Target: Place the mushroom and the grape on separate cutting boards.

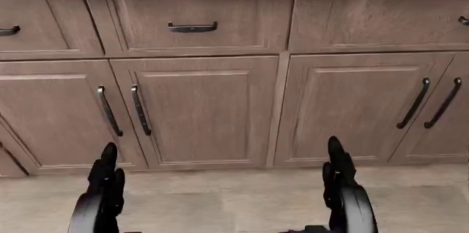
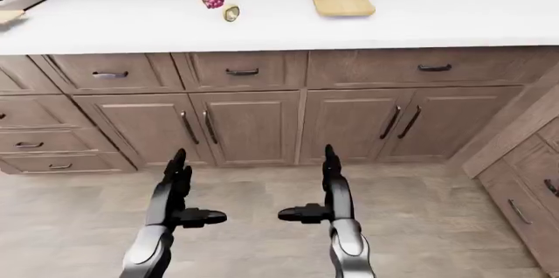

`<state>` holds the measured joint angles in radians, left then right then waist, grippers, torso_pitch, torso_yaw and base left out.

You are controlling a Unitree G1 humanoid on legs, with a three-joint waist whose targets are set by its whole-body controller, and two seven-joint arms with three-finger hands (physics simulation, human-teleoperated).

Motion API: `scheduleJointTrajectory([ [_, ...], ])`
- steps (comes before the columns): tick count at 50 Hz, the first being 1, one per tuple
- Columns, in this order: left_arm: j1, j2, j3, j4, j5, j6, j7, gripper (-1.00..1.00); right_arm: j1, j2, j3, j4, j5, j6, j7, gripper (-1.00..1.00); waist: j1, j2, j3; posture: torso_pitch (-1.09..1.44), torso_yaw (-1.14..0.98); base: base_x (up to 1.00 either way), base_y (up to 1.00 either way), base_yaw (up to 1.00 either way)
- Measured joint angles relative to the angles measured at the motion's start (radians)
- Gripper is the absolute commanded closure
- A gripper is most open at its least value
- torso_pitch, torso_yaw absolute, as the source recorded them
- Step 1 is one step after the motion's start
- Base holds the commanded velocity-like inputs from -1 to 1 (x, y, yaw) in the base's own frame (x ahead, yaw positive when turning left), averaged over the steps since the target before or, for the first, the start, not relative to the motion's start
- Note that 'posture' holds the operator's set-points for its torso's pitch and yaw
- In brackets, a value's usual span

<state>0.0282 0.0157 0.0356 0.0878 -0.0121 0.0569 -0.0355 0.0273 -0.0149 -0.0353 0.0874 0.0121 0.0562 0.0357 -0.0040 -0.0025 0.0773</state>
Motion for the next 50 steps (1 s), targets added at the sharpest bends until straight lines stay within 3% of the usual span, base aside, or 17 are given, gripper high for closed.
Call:
scheduleJointTrajectory([
  [1,0.010,0.005,-0.002,-0.046,0.000,0.018,-0.002,-1.00,0.004,-0.004,0.004,-0.044,0.001,0.024,0.003,-1.00,-0.002,-0.004,-0.008,0.00,0.00,0.00,0.00,0.00],
  [3,-0.007,0.017,-0.001,-0.153,0.012,0.052,-0.008,-1.00,-0.020,-0.013,-0.004,-0.144,0.002,0.053,0.008,-1.00,0.006,-0.003,-0.051,0.00,0.00,0.00,0.00,0.00],
  [5,-0.016,0.018,0.004,-0.232,0.024,0.097,-0.013,-1.00,-0.042,-0.019,-0.007,-0.198,-0.004,0.077,0.013,-1.00,0.008,-0.010,-0.034,0.00,0.00,0.00,0.00,0.00],
  [8,-0.048,0.022,0.012,-0.268,0.035,0.160,-0.025,-1.00,-0.082,-0.029,-0.015,-0.279,-0.016,0.173,0.024,-1.00,0.009,-0.006,-0.054,0.00,0.00,0.00,0.00,0.00],
  [13,-0.125,0.039,0.025,-0.346,0.053,0.300,-0.038,-1.00,-0.182,-0.050,-0.031,-0.418,-0.024,0.329,0.046,-1.00,0.009,-0.001,-0.061,0.00,0.00,0.00,0.05,0.00],
  [20,-0.372,0.101,0.051,-0.439,0.069,0.505,-0.062,-1.00,-0.385,-0.106,-0.077,-0.608,-0.005,0.577,0.063,-1.00,-0.012,0.044,-0.056,0.00,0.00,0.21,0.23,0.00],
  [22,-0.441,0.122,0.064,-0.460,0.070,0.546,-0.068,-1.00,-0.445,-0.121,-0.080,-0.621,-0.001,0.611,0.062,-1.00,-0.016,0.070,-0.065,0.00,0.00,0.26,0.28,0.00],
  [26,-0.474,0.147,0.094,-0.491,0.073,0.596,-0.070,-1.00,-0.501,-0.136,-0.064,-0.615,0.018,0.660,0.073,-1.00,-0.011,0.077,-0.054,0.00,0.00,0.27,0.29,0.00],
  [32,-0.495,0.159,0.090,-0.472,0.071,0.647,-0.074,-1.00,-0.554,-0.155,-0.081,-0.580,0.028,0.714,0.071,-1.00,-0.003,0.032,-0.034,0.00,0.00,0.27,0.28,0.00],
  [40,-0.556,0.186,0.104,-0.462,0.069,0.685,-0.070,-1.00,-0.617,-0.172,-0.072,-0.562,0.040,0.732,0.076,-1.00,0.023,-0.016,-0.041,0.00,0.00,0.27,0.28,0.00],
  [42,-0.583,0.191,0.099,-0.458,0.064,0.700,-0.075,-1.00,-0.631,-0.181,-0.078,-0.558,0.038,0.737,0.077,-1.00,0.012,0.001,-0.022,0.00,0.00,0.27,0.29,0.00],
  [43,-0.598,0.199,0.095,-0.450,0.059,0.715,-0.080,-1.00,-0.634,-0.184,-0.081,-0.552,0.036,0.747,0.077,-1.00,0.009,-0.007,-0.011,0.00,0.00,0.26,0.30,0.00],
  [46,-0.654,0.223,0.094,-0.438,0.053,0.755,-0.091,-1.00,-0.673,-0.200,-0.089,-0.531,0.032,0.783,0.080,-1.00,0.000,-0.035,-0.030,0.00,0.00,0.27,0.29,0.00],
  [48,-0.684,0.236,0.101,-0.440,0.055,0.760,-0.092,-1.00,-0.717,-0.211,-0.092,-0.531,0.032,0.791,0.083,-1.00,-0.002,-0.029,-0.041,0.00,0.00,0.27,0.29,0.00],
  [50,-0.718,0.246,0.104,-0.433,0.058,0.759,-0.094,-1.00,-0.751,-0.221,-0.100,-0.537,0.036,0.787,0.084,-1.00,-0.008,-0.008,-0.040,0.00,0.00,0.27,0.29,0.00],
])
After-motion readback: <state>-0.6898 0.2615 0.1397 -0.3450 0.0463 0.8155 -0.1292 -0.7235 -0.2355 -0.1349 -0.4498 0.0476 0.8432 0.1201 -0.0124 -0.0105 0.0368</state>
